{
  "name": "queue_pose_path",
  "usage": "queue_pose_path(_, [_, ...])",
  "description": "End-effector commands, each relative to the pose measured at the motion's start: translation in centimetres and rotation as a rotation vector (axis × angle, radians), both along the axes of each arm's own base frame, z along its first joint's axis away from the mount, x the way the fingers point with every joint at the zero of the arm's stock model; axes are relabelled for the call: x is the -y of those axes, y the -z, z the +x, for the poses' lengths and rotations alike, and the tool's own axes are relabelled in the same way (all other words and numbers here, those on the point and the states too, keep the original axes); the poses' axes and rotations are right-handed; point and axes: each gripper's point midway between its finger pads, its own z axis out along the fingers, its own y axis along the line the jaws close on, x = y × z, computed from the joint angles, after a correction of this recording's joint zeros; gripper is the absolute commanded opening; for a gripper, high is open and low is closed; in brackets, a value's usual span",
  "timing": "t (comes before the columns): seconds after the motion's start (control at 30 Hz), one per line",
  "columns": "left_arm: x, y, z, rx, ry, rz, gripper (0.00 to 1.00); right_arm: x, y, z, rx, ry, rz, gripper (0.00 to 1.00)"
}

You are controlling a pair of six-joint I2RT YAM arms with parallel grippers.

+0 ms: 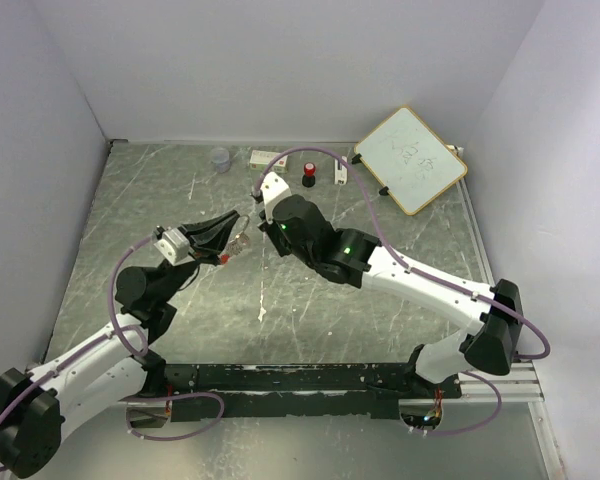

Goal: Remove the keys from the keyring

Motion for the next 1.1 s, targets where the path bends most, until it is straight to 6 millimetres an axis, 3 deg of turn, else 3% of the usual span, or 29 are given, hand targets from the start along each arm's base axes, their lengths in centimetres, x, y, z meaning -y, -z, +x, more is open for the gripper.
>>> queue_pose_path(0.0, [-0.4,-1.8,-0.1,0.054,-0.010,-0.045,0.07,0.4,-2.1,-0.3,0.026,0.001,0.045,0.00])
queue_pose_path(0.23, [0.5,0.8,0.6,-0.024,0.016,-0.008,0.08,1.5,-5.3,0.2,0.091,0.032,0.044,0.00])
queue_pose_path(0.37, [1.1,2.2,0.7,-0.063,0.048,-0.004,0.18,1.4,-6.8,0.1,0.100,0.019,0.032,0.00])
queue_pose_path(0.53, [1.8,2.9,0.3,-0.069,0.102,-0.014,0.35,1.3,-6.8,0.2,0.094,0.019,-0.012,0.00])
queue_pose_path(0.73, [2.2,2.8,0.0,-0.056,0.136,-0.018,0.45,1.2,-6.8,0.1,0.092,0.015,-0.005,0.00])
queue_pose_path(0.87, [2.7,2.4,-0.2,-0.033,0.163,-0.011,0.61,0.9,-6.8,0.0,0.090,0.006,-0.006,0.00])
queue_pose_path(1.07, [3.3,2.5,-0.1,-0.018,0.183,0.003,0.69,0.6,-6.6,-0.1,0.086,-0.004,-0.007,0.00])
